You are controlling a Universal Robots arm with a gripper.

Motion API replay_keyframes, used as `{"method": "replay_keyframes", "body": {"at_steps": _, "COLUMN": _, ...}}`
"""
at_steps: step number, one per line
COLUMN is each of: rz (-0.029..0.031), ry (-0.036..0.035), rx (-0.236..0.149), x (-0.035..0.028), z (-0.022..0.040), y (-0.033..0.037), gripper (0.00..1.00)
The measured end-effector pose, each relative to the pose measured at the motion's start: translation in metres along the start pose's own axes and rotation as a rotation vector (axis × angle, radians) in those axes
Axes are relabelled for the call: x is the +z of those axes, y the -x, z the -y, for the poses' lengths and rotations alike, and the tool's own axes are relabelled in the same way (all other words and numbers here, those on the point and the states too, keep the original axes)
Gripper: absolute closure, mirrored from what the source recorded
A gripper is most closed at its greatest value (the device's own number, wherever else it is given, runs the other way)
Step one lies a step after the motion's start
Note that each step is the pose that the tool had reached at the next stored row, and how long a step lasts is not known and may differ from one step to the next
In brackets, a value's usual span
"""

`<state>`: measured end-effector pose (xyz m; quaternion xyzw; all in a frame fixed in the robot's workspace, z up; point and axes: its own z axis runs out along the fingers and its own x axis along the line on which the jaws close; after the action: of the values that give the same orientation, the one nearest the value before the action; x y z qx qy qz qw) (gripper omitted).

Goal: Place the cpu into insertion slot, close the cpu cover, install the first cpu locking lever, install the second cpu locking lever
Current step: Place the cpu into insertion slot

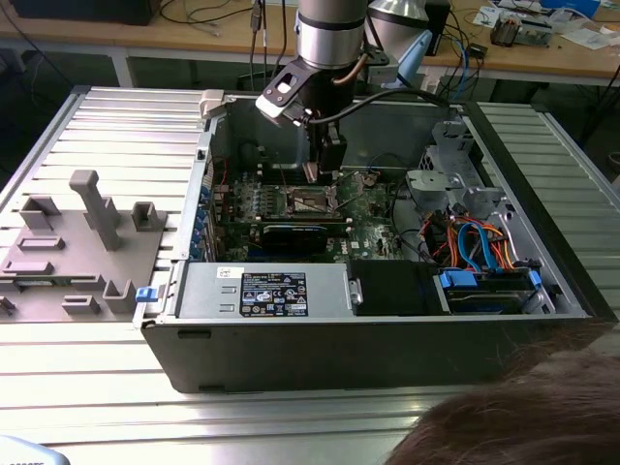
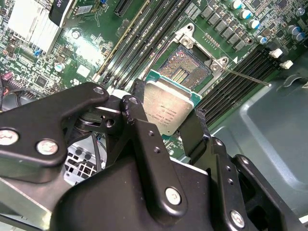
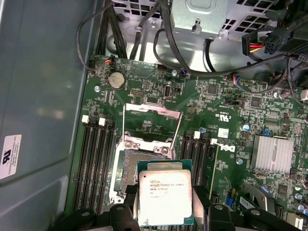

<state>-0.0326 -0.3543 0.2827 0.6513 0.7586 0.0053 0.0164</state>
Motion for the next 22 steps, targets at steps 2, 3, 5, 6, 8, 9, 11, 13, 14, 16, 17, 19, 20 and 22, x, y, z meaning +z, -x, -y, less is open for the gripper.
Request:
{"method": "replay_keyframes", "body": {"at_steps": 2, "rz": 0.0002, "ry": -0.0001, "rx": 0.002, "x": 0.0001, "z": 0.0, "y": 0.0, "gripper": 0.46}}
{"method": "replay_keyframes", "body": {"at_steps": 3, "rz": 0.0002, "ry": -0.0001, "rx": 0.003, "x": 0.0001, "z": 0.0, "y": 0.0, "gripper": 0.46}}
{"method": "replay_keyframes", "body": {"at_steps": 5, "rz": 0.0003, "ry": -0.0001, "rx": 0.005, "x": 0.0002, "z": 0.0, "y": 0.0, "gripper": 0.46}}
{"method": "replay_keyframes", "body": {"at_steps": 6, "rz": 0.0003, "ry": -0.0001, "rx": 0.005, "x": 0.0003, "z": 0.0, "y": 0.0, "gripper": 0.46}}
{"method": "replay_keyframes", "body": {"at_steps": 8, "rz": 0.0004, "ry": -0.0002, "rx": 0.007, "x": 0.0004, "z": 0.0, "y": 0.0, "gripper": 0.46}}
{"method": "replay_keyframes", "body": {"at_steps": 9, "rz": 0.0005, "ry": -0.0002, "rx": 0.008, "x": 0.0004, "z": 0.0, "y": 0.0, "gripper": 0.46}}
{"method": "replay_keyframes", "body": {"at_steps": 11, "rz": 0.0006, "ry": -0.0002, "rx": 0.01, "x": 0.0005, "z": 0.0, "y": 0.0, "gripper": 0.46}}
{"method": "replay_keyframes", "body": {"at_steps": 13, "rz": 0.0007, "ry": -0.0003, "rx": 0.012, "x": 0.0006, "z": 0.0, "y": 0.0, "gripper": 0.46}}
{"method": "replay_keyframes", "body": {"at_steps": 14, "rz": 0.0008, "ry": -0.0003, "rx": 0.013, "x": 0.0006, "z": 0.0, "y": 0.0, "gripper": 0.46}}
{"method": "replay_keyframes", "body": {"at_steps": 16, "rz": 0.0009, "ry": -0.0003, "rx": 0.014, "x": 0.0007, "z": 0.0, "y": 0.0, "gripper": 0.46}}
{"method": "replay_keyframes", "body": {"at_steps": 17, "rz": 0.0009, "ry": -0.0004, "rx": 0.015, "x": 0.0007, "z": 0.0, "y": 0.0, "gripper": 0.46}}
{"method": "replay_keyframes", "body": {"at_steps": 19, "rz": 0.001, "ry": -0.0004, "rx": 0.017, "x": 0.0008, "z": 0.0, "y": 0.0, "gripper": 0.46}}
{"method": "replay_keyframes", "body": {"at_steps": 20, "rz": 0.0012, "ry": -0.0004, "rx": 0.018, "x": 0.0008, "z": 0.0, "y": 0.0, "gripper": 0.46}}
{"method": "replay_keyframes", "body": {"at_steps": 22, "rz": 0.0013, "ry": -0.0005, "rx": 0.022, "x": 0.0009, "z": 0.0, "y": 0.0, "gripper": 0.46}}
